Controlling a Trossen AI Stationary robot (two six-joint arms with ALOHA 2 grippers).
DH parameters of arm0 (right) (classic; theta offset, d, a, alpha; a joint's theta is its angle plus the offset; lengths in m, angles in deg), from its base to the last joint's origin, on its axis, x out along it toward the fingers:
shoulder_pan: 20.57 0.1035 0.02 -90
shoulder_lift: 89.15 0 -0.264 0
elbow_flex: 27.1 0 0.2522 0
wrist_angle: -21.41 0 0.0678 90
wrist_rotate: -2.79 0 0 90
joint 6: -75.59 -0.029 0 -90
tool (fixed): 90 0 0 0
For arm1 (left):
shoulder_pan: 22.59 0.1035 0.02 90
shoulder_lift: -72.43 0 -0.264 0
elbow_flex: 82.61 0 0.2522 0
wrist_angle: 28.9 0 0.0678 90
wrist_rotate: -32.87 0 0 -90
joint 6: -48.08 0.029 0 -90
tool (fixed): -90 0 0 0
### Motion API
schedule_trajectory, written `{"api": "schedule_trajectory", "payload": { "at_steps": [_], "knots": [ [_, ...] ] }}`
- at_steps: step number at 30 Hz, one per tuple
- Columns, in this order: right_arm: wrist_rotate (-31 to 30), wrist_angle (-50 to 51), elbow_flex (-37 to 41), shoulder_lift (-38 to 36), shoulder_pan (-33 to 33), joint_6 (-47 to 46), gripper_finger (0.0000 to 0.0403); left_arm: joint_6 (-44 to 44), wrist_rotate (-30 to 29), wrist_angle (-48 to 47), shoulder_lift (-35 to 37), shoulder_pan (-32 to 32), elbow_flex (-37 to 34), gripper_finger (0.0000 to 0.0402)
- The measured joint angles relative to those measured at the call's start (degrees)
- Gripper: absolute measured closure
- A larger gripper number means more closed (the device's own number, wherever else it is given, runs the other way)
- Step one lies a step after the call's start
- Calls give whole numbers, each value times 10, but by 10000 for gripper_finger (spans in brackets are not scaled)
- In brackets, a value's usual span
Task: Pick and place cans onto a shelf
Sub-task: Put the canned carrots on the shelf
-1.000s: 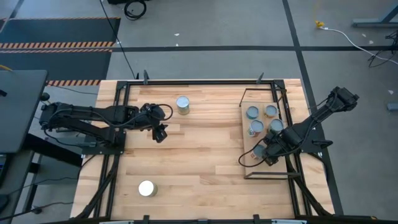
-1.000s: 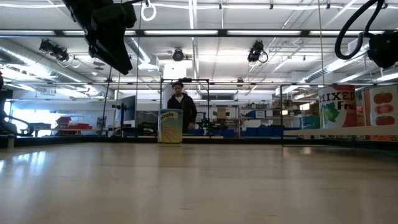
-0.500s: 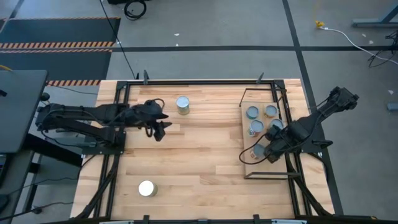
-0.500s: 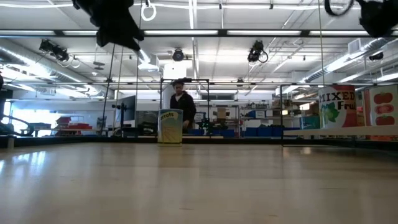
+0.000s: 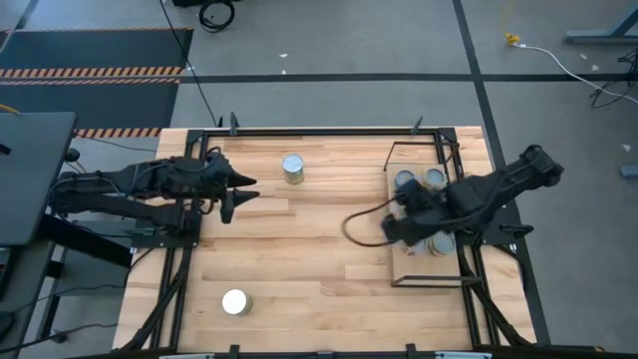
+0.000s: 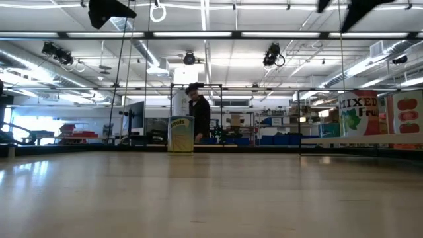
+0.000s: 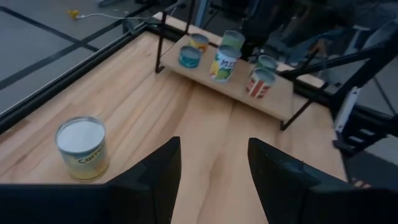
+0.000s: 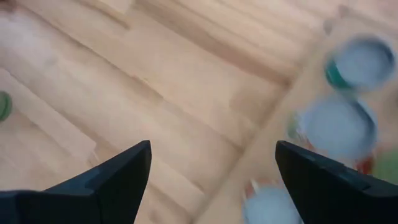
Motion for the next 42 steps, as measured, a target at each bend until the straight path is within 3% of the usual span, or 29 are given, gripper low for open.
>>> {"api": "schedule_trajectory", "payload": {
  "at_steps": [10,16,24,33,42],
  "knots": [
    [0,-188,-150,171,-111,476,40,-9,14,-10,17,0,0,212],
    [107,-275,-170,237,-209,634,6,-53,49,-30,45,0,0,212],
    [163,-470,-170,319,-292,882,4,-101,50,-30,78,0,0,212],
    [199,-503,-271,449,-365,943,3,-105,8,15,95,0,0,212],
    [249,-501,-341,524,-414,928,3,-104,3,17,95,0,0,212]
  ]
}}
